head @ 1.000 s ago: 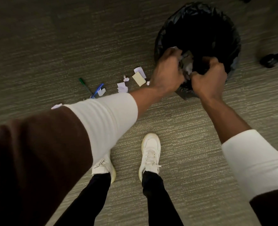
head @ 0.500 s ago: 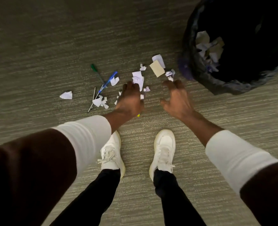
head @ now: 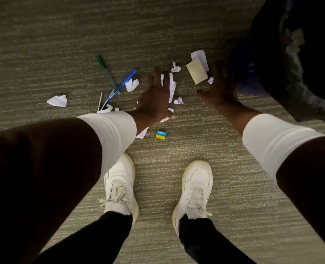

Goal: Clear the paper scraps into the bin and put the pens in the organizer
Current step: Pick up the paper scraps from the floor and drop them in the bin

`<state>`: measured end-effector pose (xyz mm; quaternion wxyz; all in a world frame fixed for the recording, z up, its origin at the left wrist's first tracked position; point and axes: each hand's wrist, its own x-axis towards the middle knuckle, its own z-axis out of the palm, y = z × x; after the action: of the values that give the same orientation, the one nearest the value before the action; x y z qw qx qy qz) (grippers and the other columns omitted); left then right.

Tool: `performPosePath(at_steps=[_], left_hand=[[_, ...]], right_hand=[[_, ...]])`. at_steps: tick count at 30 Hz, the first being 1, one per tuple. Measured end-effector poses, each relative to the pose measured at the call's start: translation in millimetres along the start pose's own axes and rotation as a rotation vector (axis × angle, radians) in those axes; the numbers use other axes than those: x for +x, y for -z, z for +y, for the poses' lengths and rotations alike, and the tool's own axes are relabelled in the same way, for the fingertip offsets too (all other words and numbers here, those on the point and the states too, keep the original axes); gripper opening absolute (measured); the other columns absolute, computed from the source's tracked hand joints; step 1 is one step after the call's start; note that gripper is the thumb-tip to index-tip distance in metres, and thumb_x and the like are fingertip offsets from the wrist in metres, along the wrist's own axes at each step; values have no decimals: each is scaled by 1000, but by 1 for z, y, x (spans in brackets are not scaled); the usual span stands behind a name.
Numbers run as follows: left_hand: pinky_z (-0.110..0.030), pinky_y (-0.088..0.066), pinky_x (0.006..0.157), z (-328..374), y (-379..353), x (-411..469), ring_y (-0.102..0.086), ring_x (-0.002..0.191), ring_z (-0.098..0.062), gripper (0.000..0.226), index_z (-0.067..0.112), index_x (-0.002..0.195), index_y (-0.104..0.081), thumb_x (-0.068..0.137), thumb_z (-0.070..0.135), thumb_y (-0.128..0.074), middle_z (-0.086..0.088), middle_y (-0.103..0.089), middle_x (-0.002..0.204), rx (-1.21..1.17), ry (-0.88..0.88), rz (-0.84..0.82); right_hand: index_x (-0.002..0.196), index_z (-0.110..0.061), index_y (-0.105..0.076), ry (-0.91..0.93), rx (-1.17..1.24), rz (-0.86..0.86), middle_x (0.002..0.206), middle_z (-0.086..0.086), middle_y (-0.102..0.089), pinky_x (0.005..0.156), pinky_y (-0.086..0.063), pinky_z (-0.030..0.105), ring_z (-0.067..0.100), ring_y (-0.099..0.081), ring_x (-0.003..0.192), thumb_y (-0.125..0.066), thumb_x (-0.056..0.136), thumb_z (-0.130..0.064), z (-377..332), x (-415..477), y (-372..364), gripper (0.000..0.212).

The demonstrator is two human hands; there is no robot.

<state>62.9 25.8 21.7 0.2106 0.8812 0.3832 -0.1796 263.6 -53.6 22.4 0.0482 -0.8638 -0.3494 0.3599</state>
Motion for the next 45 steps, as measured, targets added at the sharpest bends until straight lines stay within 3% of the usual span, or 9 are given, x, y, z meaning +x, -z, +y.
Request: performPosePath(at_steps=[7, 14, 18, 22, 25, 30, 34, 38, 45], left_hand=[[-58, -60, 96, 7, -10, 24, 8, 156, -58, 159, 18, 167, 7, 54, 43, -102, -26, 21, 170, -39, -127, -57], [-61, -55, 100, 7, -13, 11, -17, 155, -51, 93, 16, 165, -14, 93, 27, -72, -19, -7, 174, 226, -235, -73], [-54, -51, 102, 4, -24, -6, -33, 149, -47, 57, 7, 157, -32, 100, 8, -32, -19, -24, 170, 332, -334, -32], [-39, -60, 83, -3, -30, -23, -60, 128, -32, 41, 14, 137, -60, 99, 6, -47, -10, -48, 158, 451, -390, 60], [-44, -55, 101, -7, -36, -27, -52, 130, -38, 47, 4, 148, -46, 103, 0, -36, -17, -38, 161, 380, -417, 83], [-36, -40, 116, -10, -29, -23, -54, 133, -30, 35, 14, 128, -70, 98, 12, -52, -13, -54, 149, 339, -433, 118], [-38, -35, 113, -8, -25, -11, -49, 129, -33, 35, 11, 123, -71, 101, 7, -44, -13, -60, 130, 249, -406, 72], [-39, -43, 114, -11, -24, -12, -50, 134, -32, 35, 9, 120, -75, 95, 3, -51, -17, -51, 145, 101, -395, 80], [-47, -60, 94, -21, -28, -17, -46, 146, -36, 19, 7, 87, -82, 90, -3, -66, -20, -34, 163, -88, -255, 68]], right_hand=[[169, -22, -7, 18, 27, 4, 170, 18, -23, 124, -30, 48, 38, -24, 157, -74, 96, -23, -28, 21, -11, 99], [168, -28, -10, -95, 147, 157, 176, 7, -7, 129, -18, 43, 31, -19, 160, -42, 107, -61, -49, 15, -38, 77], [166, -20, -21, 51, -224, 103, 172, 25, -10, 120, -34, 58, 48, -17, 157, -45, 111, -31, -41, -1, -42, 61], [160, -16, -37, 198, -550, 97, 167, 33, -18, 108, -50, 55, 55, -21, 155, -44, 108, -10, -31, -17, -46, 52], [138, -9, -61, 210, -563, 88, 159, 22, -39, 99, -56, 51, 48, -47, 141, -44, 106, -7, -27, -29, -49, 36], [122, 1, -68, 234, -487, 95, 138, 22, -58, 90, -58, 52, 45, -62, 119, -49, 103, -5, -21, -36, -50, 28], [123, 4, -65, 264, -519, 94, 131, 23, -61, 85, -58, 50, 43, -62, 115, -46, 103, -3, -20, -44, -50, 28], [130, 2, -58, 193, -421, 149, 126, 22, -63, 88, -56, 45, 39, -66, 113, -55, 104, -9, -16, -45, -49, 28], [160, 2, -26, 164, -290, 165, 163, 35, -28, 108, -52, 47, 46, -50, 140, -61, 106, -16, -12, -36, -53, 67]])
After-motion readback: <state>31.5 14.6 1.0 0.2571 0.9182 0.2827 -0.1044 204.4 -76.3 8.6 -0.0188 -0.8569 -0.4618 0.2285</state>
